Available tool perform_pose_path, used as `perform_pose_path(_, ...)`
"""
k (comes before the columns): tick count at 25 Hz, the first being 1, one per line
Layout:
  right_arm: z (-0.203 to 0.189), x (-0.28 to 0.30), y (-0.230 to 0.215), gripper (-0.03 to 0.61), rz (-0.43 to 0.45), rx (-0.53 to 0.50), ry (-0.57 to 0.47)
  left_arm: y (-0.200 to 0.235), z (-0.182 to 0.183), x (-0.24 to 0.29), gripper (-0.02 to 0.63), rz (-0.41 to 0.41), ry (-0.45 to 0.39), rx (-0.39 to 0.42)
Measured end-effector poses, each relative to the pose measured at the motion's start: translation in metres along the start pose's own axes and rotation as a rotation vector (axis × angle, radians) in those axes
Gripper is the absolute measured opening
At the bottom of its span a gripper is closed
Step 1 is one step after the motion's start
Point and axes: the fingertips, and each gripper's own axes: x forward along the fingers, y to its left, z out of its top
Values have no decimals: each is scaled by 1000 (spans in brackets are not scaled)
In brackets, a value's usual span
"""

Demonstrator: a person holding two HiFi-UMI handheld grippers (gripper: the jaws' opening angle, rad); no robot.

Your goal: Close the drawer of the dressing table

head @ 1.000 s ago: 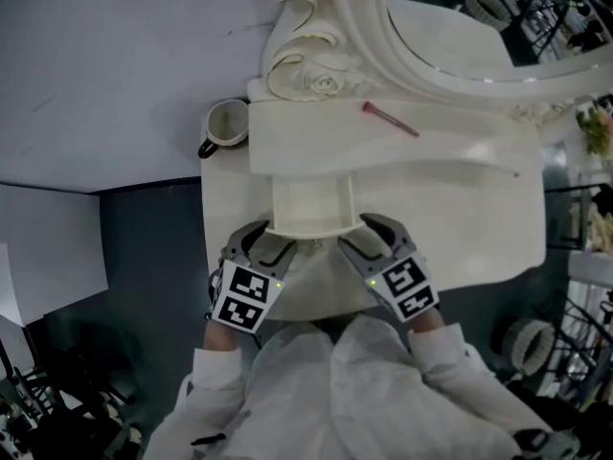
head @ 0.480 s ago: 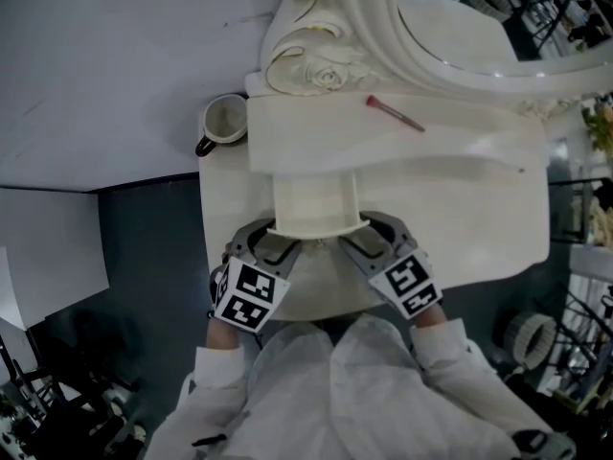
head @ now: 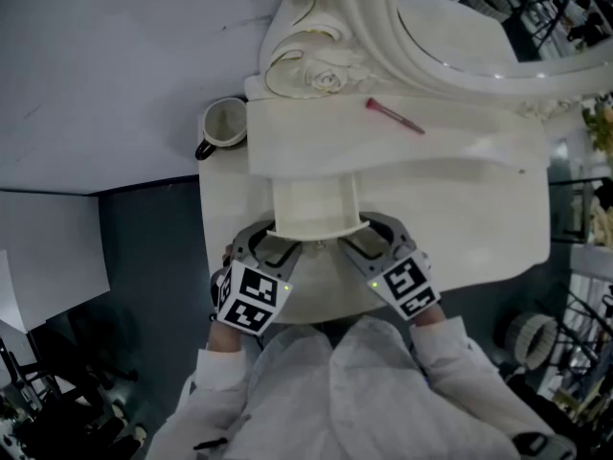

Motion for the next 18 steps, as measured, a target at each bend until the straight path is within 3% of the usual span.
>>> perform_pose_path(11,0,6,-9,193,-33,-19,16,8,6,4,224,38,9,38)
perform_pose_path(18,13,1,-13,189,-36,-91,26,14,12,2,224,56,3,20)
